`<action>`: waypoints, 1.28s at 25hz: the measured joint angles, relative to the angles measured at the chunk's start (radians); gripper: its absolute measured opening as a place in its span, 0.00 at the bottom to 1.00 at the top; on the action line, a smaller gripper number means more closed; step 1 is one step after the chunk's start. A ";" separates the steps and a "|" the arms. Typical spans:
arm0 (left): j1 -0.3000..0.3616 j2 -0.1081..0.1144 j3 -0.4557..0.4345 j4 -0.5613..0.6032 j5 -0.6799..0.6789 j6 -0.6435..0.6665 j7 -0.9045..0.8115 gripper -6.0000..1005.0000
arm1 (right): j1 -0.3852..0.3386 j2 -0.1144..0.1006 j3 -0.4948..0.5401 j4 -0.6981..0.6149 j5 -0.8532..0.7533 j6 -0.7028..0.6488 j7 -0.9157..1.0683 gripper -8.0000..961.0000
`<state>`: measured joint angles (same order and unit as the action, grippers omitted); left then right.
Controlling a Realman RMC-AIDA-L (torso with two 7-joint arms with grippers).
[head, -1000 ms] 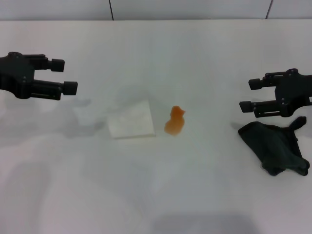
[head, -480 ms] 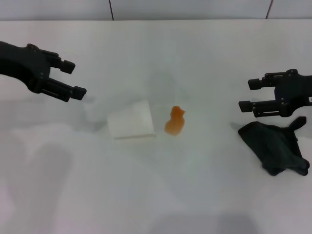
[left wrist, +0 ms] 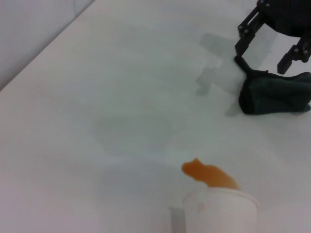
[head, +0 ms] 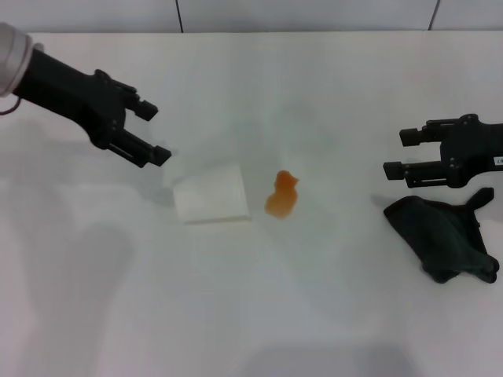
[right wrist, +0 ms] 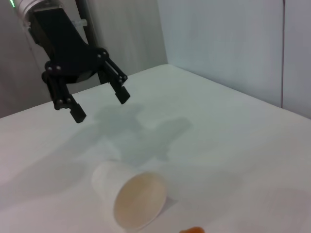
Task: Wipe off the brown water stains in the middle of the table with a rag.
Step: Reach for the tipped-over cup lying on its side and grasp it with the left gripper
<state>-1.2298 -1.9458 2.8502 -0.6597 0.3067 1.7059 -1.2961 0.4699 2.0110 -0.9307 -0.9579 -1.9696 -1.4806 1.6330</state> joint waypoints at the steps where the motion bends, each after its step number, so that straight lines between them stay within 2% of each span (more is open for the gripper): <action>1: -0.002 0.000 0.000 0.005 0.000 -0.004 0.003 0.89 | 0.000 0.000 0.000 0.001 0.000 0.001 0.002 0.74; 8: -0.027 -0.027 0.000 0.030 0.013 -0.019 0.022 0.88 | 0.001 0.000 -0.002 0.001 0.009 0.003 0.004 0.74; 17: -0.021 -0.039 -0.001 0.069 0.041 -0.066 0.009 0.88 | 0.005 0.000 -0.002 0.001 0.009 0.004 -0.002 0.74; 26: -0.036 -0.067 -0.002 0.093 0.096 -0.105 -0.007 0.88 | -0.001 0.001 -0.011 0.001 0.017 0.002 -0.004 0.74; 28: -0.038 -0.081 -0.002 0.095 0.111 -0.124 -0.012 0.88 | -0.003 0.002 -0.014 0.001 0.020 0.002 -0.005 0.74; 32: -0.038 -0.086 -0.002 0.094 0.119 -0.136 -0.014 0.88 | -0.006 0.002 -0.015 0.001 0.020 0.002 -0.005 0.74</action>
<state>-1.2682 -2.0322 2.8485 -0.5656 0.4253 1.5700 -1.3097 0.4638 2.0126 -0.9461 -0.9572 -1.9496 -1.4786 1.6276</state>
